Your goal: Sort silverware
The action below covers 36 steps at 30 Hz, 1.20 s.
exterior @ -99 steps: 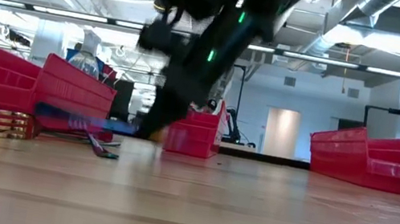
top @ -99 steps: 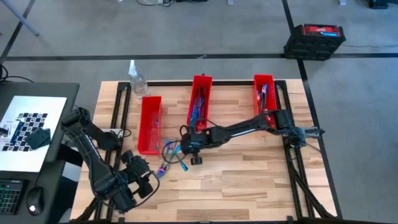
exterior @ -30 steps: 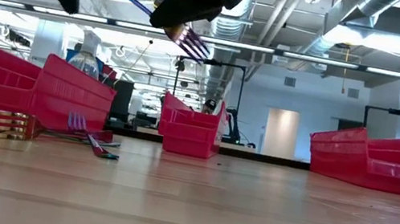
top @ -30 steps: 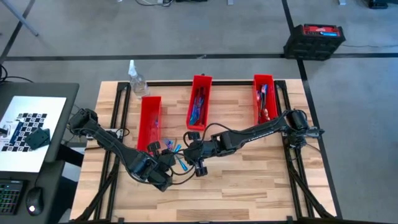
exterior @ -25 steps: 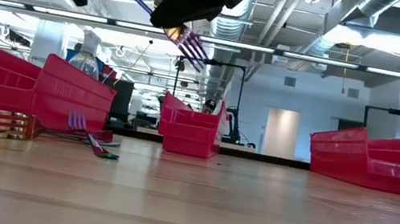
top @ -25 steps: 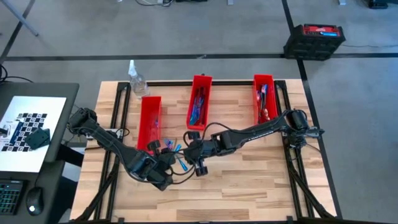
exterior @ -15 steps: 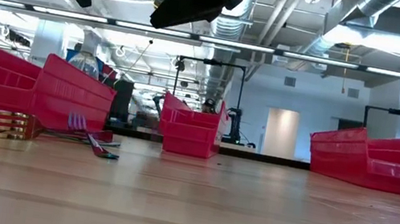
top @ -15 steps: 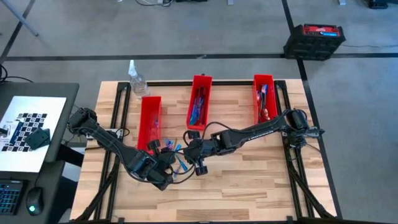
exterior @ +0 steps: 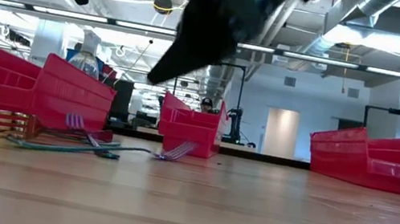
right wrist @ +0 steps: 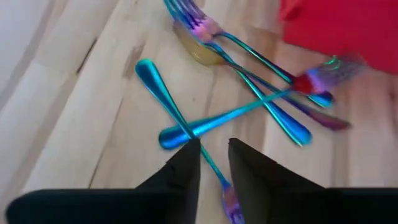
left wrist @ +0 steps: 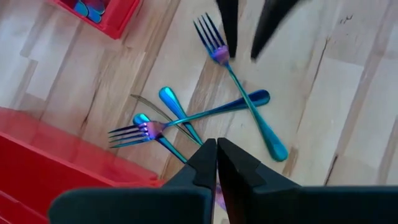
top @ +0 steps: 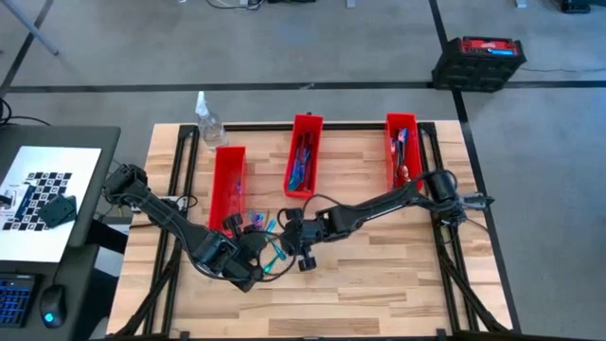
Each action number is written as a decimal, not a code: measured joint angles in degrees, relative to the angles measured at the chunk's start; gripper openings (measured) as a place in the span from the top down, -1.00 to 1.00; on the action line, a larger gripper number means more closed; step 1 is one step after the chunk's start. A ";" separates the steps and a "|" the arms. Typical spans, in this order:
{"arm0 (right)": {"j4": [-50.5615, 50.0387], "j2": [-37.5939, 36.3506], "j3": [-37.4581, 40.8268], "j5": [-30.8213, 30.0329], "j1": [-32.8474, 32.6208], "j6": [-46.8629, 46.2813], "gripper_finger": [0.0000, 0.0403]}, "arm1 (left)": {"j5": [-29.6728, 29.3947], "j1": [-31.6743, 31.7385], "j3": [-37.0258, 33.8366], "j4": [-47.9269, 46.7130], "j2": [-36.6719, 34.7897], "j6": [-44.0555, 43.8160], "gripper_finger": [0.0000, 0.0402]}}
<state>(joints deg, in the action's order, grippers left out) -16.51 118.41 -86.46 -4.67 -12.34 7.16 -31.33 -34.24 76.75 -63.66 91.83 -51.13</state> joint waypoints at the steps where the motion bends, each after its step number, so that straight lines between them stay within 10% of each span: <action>1: 1.02 0.96 -0.01 0.02 0.00 0.93 0.59 | 0.02 0.00 0.00 -0.04 0.00 -0.12 1.00; 14: 6.08 9.97 -0.23 0.72 1.40 7.01 0.25 | 0.01 0.01 0.00 -0.26 -0.02 -0.48 1.00; 23: 1.97 11.74 -0.55 6.54 4.33 7.14 0.92 | -0.04 -0.10 0.00 -0.26 -0.04 -0.28 1.00; 36: -10.75 1.19 0.53 5.32 4.24 2.41 0.99 | -0.04 -0.24 0.00 -0.03 -0.04 -0.02 1.00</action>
<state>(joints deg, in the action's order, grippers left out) -27.26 119.60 -85.92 0.65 -8.10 9.57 -31.38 -34.48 76.75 -63.69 91.79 -51.15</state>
